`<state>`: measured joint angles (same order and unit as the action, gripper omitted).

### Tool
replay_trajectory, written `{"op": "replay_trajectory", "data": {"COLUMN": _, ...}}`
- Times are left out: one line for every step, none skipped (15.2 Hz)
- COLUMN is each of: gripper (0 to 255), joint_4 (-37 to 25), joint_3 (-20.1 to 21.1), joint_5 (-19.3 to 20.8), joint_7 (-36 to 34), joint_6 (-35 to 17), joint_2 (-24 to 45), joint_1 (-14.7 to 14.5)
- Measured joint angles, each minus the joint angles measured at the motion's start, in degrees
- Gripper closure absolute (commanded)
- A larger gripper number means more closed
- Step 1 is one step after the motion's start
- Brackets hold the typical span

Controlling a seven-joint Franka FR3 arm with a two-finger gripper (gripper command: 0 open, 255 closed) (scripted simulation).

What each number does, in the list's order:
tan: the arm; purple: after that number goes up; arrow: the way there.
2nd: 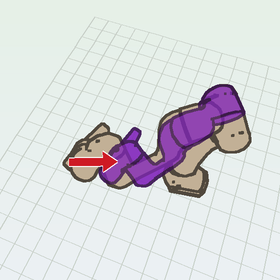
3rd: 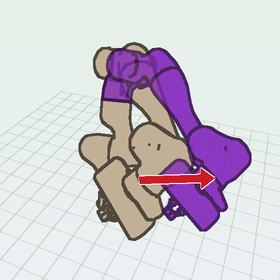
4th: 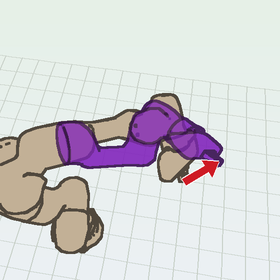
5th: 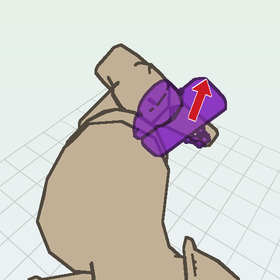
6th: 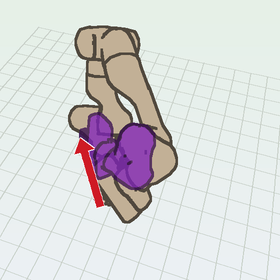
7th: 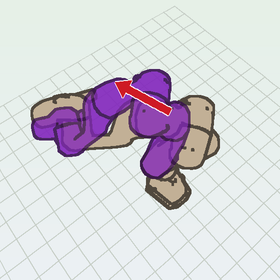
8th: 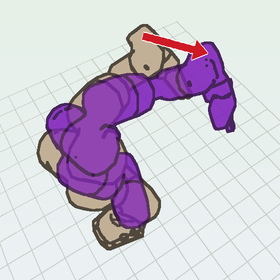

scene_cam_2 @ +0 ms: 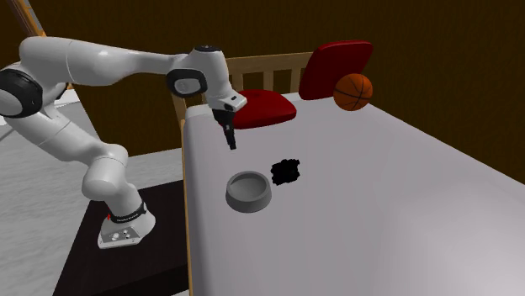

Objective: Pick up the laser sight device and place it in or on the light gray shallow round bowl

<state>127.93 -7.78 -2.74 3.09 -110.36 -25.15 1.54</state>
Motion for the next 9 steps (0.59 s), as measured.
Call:
{"op": "replay_trajectory", "data": {"gripper": 0, "joint_4": -0.8, "joint_3": -0.5, "joint_5": -0.1, "joint_7": 0.9, "joint_6": -1.1, "joint_2": 1.8, "joint_1": 0.0}}
{"op": "replay_trajectory", "data": {"gripper": 0, "joint_4": -2.2, "joint_3": -1.2, "joint_5": -0.2, "joint_7": 2.0, "joint_6": -2.0, "joint_2": 3.9, "joint_1": 0.1}}
{"op": "replay_trajectory", "data": {"gripper": 0, "joint_4": -3.9, "joint_3": -1.8, "joint_5": -0.5, "joint_7": 3.0, "joint_6": -2.7, "joint_2": 6.2, "joint_1": 0.1}}
{"op": "replay_trajectory", "data": {"gripper": 0, "joint_4": -5.2, "joint_3": -2.2, "joint_5": -0.7, "joint_7": 3.7, "joint_6": -3.5, "joint_2": 8.2, "joint_1": 0.0}}
{"op": "replay_trajectory", "data": {"gripper": 0, "joint_4": -6.5, "joint_3": -2.5, "joint_5": -1.1, "joint_7": 4.5, "joint_6": -4.6, "joint_2": 10.5, "joint_1": -0.1}}
{"op": "replay_trajectory", "data": {"gripper": 0, "joint_4": -7.2, "joint_3": -3.2, "joint_5": -1.4, "joint_7": 5.6, "joint_6": -5.4, "joint_2": 12.0, "joint_1": 0.1}}
{"op": "replay_trajectory", "data": {"gripper": 0, "joint_4": -8.9, "joint_3": -3.7, "joint_5": -1.8, "joint_7": 6.7, "joint_6": -6.0, "joint_2": 14.1, "joint_1": 0.2}}
{"op": "replay_trajectory", "data": {"gripper": 0, "joint_4": -10.6, "joint_3": -4.3, "joint_5": -2.3, "joint_7": 8.0, "joint_6": -6.7, "joint_2": 16.4, "joint_1": 0.3}}
{"op": "replay_trajectory", "data": {"gripper": 0, "joint_4": -12.4, "joint_3": -4.6, "joint_5": -2.8, "joint_7": 8.8, "joint_6": -7.0, "joint_2": 18.4, "joint_1": 0.4}}
